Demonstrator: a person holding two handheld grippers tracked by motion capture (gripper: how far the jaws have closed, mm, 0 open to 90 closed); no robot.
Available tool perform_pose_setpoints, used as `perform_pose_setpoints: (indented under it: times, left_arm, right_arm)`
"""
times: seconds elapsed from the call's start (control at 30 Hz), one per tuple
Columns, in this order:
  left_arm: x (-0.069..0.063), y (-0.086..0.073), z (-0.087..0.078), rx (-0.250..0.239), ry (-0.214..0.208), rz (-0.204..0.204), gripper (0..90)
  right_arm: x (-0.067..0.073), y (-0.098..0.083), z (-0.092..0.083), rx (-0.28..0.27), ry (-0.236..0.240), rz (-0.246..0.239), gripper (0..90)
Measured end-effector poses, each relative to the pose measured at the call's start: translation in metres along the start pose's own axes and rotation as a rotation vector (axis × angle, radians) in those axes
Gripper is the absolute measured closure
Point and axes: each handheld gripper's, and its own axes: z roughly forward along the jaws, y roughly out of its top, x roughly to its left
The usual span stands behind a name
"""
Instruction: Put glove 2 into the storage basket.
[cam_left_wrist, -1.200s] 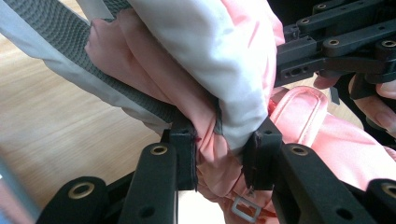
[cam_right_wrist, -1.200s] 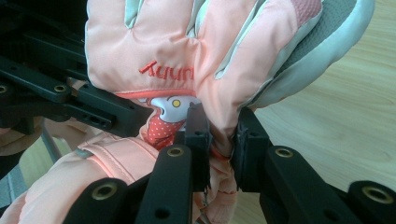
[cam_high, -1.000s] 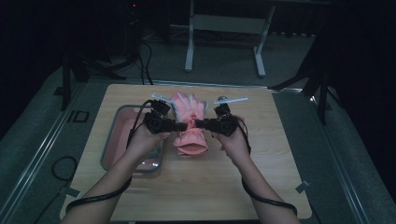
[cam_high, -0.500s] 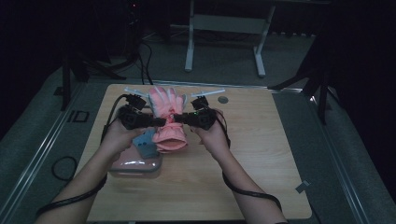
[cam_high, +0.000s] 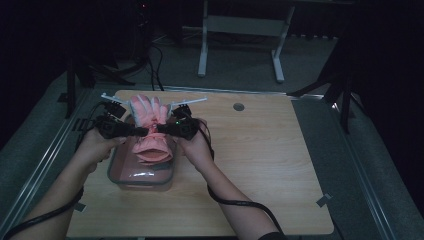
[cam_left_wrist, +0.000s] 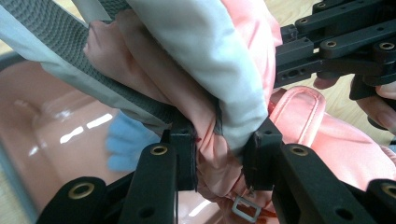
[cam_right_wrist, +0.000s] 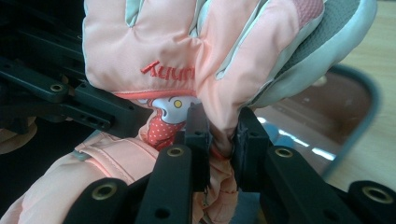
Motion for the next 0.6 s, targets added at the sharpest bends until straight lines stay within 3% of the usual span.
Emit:
perform_pose_setpoints:
  times: [0.27, 0.6]
  left_arm:
    - [0.025, -0.021, 0.020, 0.049, -0.027, -0.025, 69.9]
    - [0.033, -0.042, 0.046, 0.097, -0.054, -0.038, 69.6]
  right_arm:
    - [-0.003, -0.020, 0.033, 0.049, -0.015, 0.037, 78.2]
    - [-0.010, -0.042, 0.048, 0.138, -0.044, 0.047, 77.7]
